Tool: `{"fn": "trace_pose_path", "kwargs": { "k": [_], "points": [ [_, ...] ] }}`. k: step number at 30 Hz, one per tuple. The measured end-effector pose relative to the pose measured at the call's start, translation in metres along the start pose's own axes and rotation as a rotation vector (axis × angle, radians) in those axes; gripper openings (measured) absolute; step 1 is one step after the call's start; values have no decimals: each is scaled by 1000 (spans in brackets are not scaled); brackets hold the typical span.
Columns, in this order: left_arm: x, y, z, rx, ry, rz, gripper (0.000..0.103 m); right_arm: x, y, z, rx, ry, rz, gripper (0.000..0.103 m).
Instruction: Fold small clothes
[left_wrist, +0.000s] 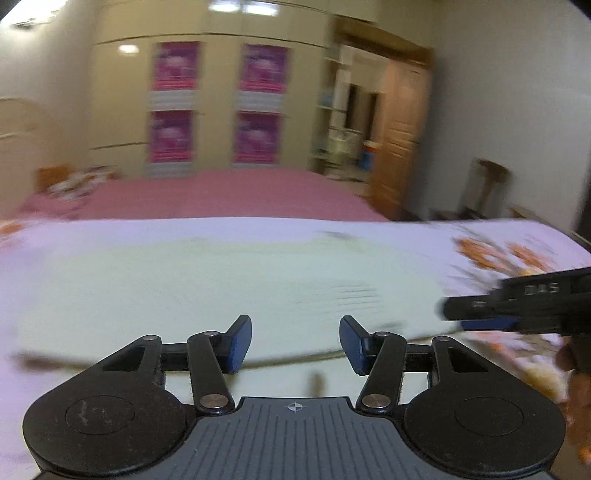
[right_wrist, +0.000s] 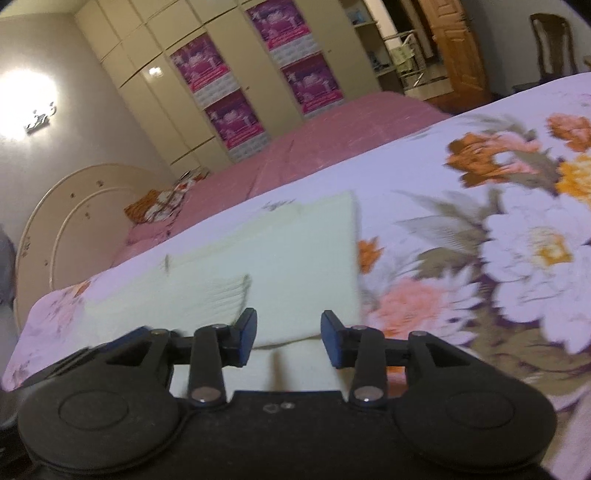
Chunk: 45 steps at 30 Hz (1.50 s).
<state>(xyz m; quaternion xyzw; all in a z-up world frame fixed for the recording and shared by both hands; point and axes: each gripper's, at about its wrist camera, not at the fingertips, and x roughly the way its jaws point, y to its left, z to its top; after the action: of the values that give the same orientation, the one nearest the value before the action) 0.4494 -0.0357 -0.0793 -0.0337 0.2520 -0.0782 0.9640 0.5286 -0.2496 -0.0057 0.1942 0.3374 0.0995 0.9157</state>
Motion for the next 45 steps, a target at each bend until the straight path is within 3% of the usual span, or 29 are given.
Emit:
{"fn": "trace_pose_path", "kwargs": {
  "k": [4,7,10,14,18,28,30,36,45],
  "points": [
    [-35,74,-20,-83,20,184,54,21,12,-2,-4,38,36,39],
    [-40,112,-27,-143,69,245,54,39,23,-4,-10,73,41,38],
    [-38,129,-28,-150,105,236,54,50,38,-4,-58,72,26,38],
    [-32,125,-24,-114,90,253,54,53,50,0,-135,68,-2,5],
    [-3,114,-15,-124,85,259,54,31,39,10,-149,-31,-31,4],
    [13,107,-14,-121,80,263,52,22,19,11,-149,-21,-36,5],
    [16,107,-12,-110,87,235,35,19,18,11,-156,-24,-42,5],
    [21,102,-10,-79,100,186,14,13,9,15,-172,-42,-86,5],
    [20,102,-11,-76,100,180,12,7,-3,22,-196,-62,-114,5]
  ]
}}
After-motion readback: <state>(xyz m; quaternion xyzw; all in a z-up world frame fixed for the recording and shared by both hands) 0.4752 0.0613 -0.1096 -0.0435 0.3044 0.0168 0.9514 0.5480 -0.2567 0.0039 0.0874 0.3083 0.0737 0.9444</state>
